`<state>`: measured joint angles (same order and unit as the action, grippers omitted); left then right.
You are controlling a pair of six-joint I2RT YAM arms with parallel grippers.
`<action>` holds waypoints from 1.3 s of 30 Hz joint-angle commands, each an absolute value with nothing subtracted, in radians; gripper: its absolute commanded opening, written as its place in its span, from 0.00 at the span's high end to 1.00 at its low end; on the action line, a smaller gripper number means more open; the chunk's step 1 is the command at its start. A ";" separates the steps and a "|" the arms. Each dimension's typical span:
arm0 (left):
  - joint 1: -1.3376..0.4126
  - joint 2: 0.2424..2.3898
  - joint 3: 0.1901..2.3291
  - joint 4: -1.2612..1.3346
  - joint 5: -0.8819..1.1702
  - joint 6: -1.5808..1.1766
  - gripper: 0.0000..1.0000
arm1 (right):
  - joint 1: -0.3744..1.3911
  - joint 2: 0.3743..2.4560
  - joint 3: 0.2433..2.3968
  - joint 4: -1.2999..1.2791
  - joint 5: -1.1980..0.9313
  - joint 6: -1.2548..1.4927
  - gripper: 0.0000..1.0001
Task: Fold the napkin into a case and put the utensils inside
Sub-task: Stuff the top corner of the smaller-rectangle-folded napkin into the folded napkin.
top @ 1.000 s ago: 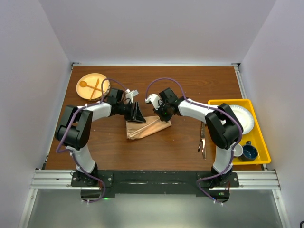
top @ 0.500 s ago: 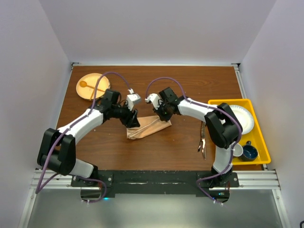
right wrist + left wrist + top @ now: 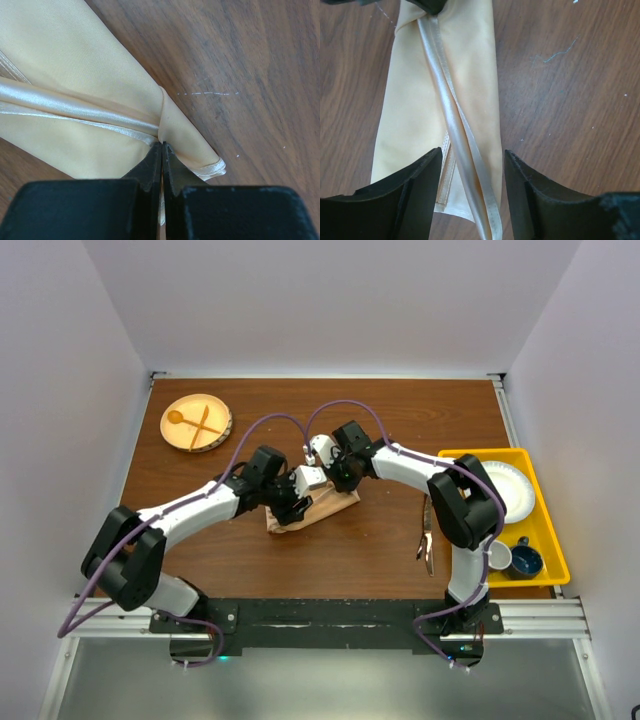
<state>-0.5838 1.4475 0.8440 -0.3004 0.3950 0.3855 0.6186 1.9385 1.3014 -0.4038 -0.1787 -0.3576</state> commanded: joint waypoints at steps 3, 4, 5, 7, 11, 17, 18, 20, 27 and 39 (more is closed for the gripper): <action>-0.604 1.469 0.824 -0.227 0.278 0.428 0.44 | 0.612 1.977 1.298 -0.462 -0.189 -0.380 1.00; -0.606 1.477 0.824 -0.226 0.273 0.431 0.44 | 0.614 1.977 1.299 -0.462 -0.192 -0.382 1.00; -0.607 1.486 0.827 -0.225 0.258 0.428 0.45 | 0.612 1.980 1.298 -0.463 -0.193 -0.383 1.00; -0.607 1.491 0.825 -0.218 0.256 0.431 0.46 | 0.612 1.982 1.301 -0.465 -0.198 -0.385 1.00; -0.620 1.514 0.831 -0.241 0.297 0.462 0.59 | 0.612 1.986 1.307 -0.471 -0.204 -0.396 1.00; -0.620 1.531 0.873 -0.273 0.316 0.501 0.97 | 0.612 2.008 1.331 -0.491 -0.213 -0.419 1.00; -0.621 1.522 0.873 -0.267 0.314 0.505 1.00 | 0.612 2.013 1.341 -0.492 -0.218 -0.422 1.00; -0.624 1.490 0.874 -0.239 0.301 0.528 1.00 | 0.612 2.017 1.345 -0.502 -0.222 -0.433 1.00; -0.630 1.470 0.867 -0.137 0.201 0.650 1.00 | 0.614 2.028 1.351 -0.515 -0.235 -0.453 1.00; -0.627 1.603 0.845 0.087 0.112 0.804 1.00 | 0.612 2.040 1.379 -0.529 -0.238 -0.463 1.00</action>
<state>-0.6243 1.5551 0.8337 -0.0429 0.1390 0.7300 0.6132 1.9892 1.3800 -0.4717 -0.2306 -0.4442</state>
